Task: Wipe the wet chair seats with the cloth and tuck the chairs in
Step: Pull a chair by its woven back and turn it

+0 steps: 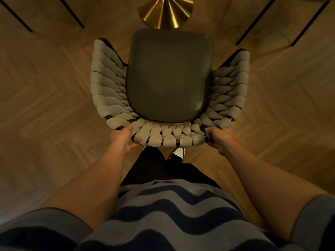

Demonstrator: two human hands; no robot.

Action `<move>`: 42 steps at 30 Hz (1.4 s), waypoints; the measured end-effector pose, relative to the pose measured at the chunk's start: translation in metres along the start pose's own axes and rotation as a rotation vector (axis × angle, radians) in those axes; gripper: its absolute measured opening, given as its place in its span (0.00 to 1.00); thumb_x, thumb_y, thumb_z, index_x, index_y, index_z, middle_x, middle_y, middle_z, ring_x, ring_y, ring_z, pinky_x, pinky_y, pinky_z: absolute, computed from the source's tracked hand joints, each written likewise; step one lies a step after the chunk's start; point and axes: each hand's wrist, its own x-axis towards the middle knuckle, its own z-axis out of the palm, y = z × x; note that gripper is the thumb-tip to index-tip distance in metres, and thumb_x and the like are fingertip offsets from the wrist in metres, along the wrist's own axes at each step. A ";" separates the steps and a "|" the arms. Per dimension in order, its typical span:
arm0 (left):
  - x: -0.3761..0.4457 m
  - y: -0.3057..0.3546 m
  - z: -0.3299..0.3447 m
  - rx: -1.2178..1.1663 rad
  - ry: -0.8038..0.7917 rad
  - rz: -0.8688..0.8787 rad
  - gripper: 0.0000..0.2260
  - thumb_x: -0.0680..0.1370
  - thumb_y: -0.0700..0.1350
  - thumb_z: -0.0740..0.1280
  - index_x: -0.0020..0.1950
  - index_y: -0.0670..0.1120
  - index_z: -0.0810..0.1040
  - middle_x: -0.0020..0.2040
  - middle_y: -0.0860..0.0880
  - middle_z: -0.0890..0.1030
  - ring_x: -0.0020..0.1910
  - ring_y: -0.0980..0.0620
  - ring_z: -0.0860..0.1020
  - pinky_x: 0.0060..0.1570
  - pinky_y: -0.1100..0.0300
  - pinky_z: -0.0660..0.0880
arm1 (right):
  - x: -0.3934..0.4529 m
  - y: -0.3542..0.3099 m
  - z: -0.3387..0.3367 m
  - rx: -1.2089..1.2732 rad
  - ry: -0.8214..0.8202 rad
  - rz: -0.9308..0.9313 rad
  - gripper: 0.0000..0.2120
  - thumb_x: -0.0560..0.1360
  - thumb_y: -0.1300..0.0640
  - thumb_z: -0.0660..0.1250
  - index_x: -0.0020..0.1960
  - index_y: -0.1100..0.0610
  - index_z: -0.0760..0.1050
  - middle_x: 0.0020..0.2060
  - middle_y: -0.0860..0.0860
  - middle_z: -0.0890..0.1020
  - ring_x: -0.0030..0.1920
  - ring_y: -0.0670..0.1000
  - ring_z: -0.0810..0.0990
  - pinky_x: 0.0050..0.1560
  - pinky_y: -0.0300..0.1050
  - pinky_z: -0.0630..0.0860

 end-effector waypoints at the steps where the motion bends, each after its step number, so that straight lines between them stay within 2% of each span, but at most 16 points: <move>1: 0.002 0.005 0.000 -0.003 -0.001 0.004 0.14 0.77 0.43 0.70 0.62 0.46 0.74 0.53 0.44 0.81 0.49 0.41 0.82 0.38 0.39 0.81 | -0.001 -0.005 0.003 -0.024 0.006 -0.019 0.12 0.75 0.63 0.72 0.57 0.65 0.75 0.55 0.63 0.81 0.47 0.56 0.82 0.34 0.47 0.81; 4: 0.008 0.025 0.004 0.008 0.005 0.016 0.14 0.77 0.42 0.70 0.63 0.46 0.74 0.53 0.45 0.80 0.51 0.41 0.81 0.38 0.39 0.81 | -0.001 -0.022 0.015 -0.030 0.006 -0.043 0.07 0.77 0.63 0.71 0.52 0.64 0.75 0.52 0.62 0.80 0.43 0.54 0.81 0.34 0.46 0.80; 8: 0.018 0.062 0.016 0.019 0.006 0.031 0.11 0.78 0.42 0.69 0.60 0.46 0.74 0.51 0.46 0.79 0.51 0.41 0.81 0.40 0.39 0.81 | 0.006 -0.060 0.034 -0.063 0.035 -0.068 0.06 0.78 0.61 0.71 0.51 0.62 0.75 0.53 0.60 0.81 0.50 0.57 0.83 0.34 0.47 0.80; 13: 0.030 0.120 0.037 0.024 -0.041 0.019 0.10 0.80 0.40 0.66 0.60 0.46 0.72 0.45 0.47 0.78 0.47 0.43 0.81 0.41 0.41 0.81 | 0.011 -0.121 0.059 -0.070 0.022 -0.060 0.10 0.78 0.62 0.70 0.58 0.63 0.75 0.52 0.59 0.79 0.54 0.58 0.81 0.43 0.50 0.82; 16: 0.043 0.159 0.050 0.025 -0.063 0.014 0.12 0.80 0.41 0.67 0.63 0.44 0.74 0.48 0.46 0.80 0.45 0.44 0.82 0.38 0.43 0.82 | 0.016 -0.160 0.077 -0.042 0.035 -0.047 0.04 0.80 0.62 0.68 0.51 0.60 0.74 0.47 0.57 0.78 0.51 0.57 0.80 0.47 0.51 0.82; 18: 0.052 0.184 0.059 0.018 -0.069 0.022 0.13 0.79 0.41 0.67 0.64 0.44 0.74 0.52 0.45 0.80 0.45 0.44 0.82 0.38 0.43 0.82 | 0.022 -0.183 0.088 -0.037 0.046 -0.038 0.07 0.80 0.62 0.68 0.45 0.58 0.72 0.45 0.56 0.77 0.49 0.56 0.80 0.45 0.51 0.82; 22: 0.066 0.228 0.076 0.014 -0.083 0.031 0.15 0.79 0.40 0.68 0.66 0.43 0.74 0.53 0.45 0.81 0.46 0.43 0.82 0.40 0.42 0.82 | 0.034 -0.228 0.106 -0.025 0.044 -0.035 0.04 0.80 0.62 0.68 0.48 0.60 0.73 0.44 0.56 0.77 0.41 0.53 0.78 0.37 0.46 0.78; 24: 0.071 0.247 0.084 0.022 -0.089 0.023 0.16 0.79 0.41 0.67 0.67 0.44 0.73 0.56 0.44 0.80 0.47 0.43 0.82 0.41 0.42 0.82 | 0.040 -0.248 0.112 -0.022 0.042 -0.040 0.05 0.80 0.62 0.68 0.47 0.59 0.73 0.46 0.57 0.78 0.43 0.53 0.79 0.38 0.47 0.79; 28: 0.080 0.282 0.103 0.031 -0.084 0.005 0.16 0.79 0.40 0.68 0.66 0.43 0.73 0.57 0.44 0.80 0.47 0.43 0.81 0.43 0.41 0.81 | 0.050 -0.288 0.121 -0.018 0.063 -0.054 0.08 0.78 0.62 0.71 0.44 0.58 0.72 0.49 0.59 0.80 0.51 0.58 0.82 0.45 0.51 0.82; 31: 0.086 0.305 0.118 0.031 -0.085 -0.002 0.15 0.79 0.40 0.68 0.65 0.43 0.73 0.59 0.43 0.79 0.50 0.42 0.81 0.45 0.40 0.81 | 0.060 -0.314 0.126 -0.010 0.058 -0.053 0.08 0.78 0.62 0.71 0.44 0.58 0.72 0.45 0.57 0.79 0.49 0.56 0.81 0.39 0.47 0.81; 33: 0.089 0.319 0.128 0.040 -0.079 0.000 0.16 0.78 0.40 0.69 0.65 0.43 0.73 0.59 0.44 0.79 0.51 0.41 0.81 0.43 0.41 0.82 | 0.067 -0.331 0.127 -0.020 0.058 -0.050 0.08 0.78 0.61 0.71 0.45 0.58 0.72 0.48 0.58 0.80 0.50 0.57 0.82 0.37 0.47 0.80; 36: 0.093 0.338 0.144 0.045 -0.085 0.008 0.16 0.78 0.40 0.68 0.65 0.43 0.73 0.57 0.44 0.79 0.50 0.41 0.81 0.42 0.42 0.82 | 0.077 -0.355 0.128 -0.024 0.060 -0.047 0.08 0.77 0.60 0.72 0.46 0.57 0.72 0.50 0.58 0.80 0.51 0.57 0.83 0.39 0.48 0.81; 40: 0.098 0.355 0.158 0.058 -0.092 -0.004 0.18 0.78 0.41 0.69 0.68 0.44 0.72 0.60 0.44 0.79 0.51 0.41 0.82 0.41 0.41 0.82 | 0.087 -0.377 0.128 -0.038 0.043 -0.049 0.07 0.77 0.59 0.72 0.48 0.57 0.74 0.53 0.59 0.82 0.53 0.58 0.83 0.46 0.52 0.84; 42: 0.099 0.360 0.162 0.057 -0.092 -0.011 0.19 0.78 0.42 0.69 0.68 0.44 0.72 0.60 0.43 0.78 0.51 0.41 0.82 0.41 0.41 0.82 | 0.089 -0.383 0.127 -0.022 0.035 -0.046 0.06 0.77 0.60 0.72 0.47 0.57 0.74 0.52 0.59 0.82 0.53 0.58 0.84 0.45 0.52 0.84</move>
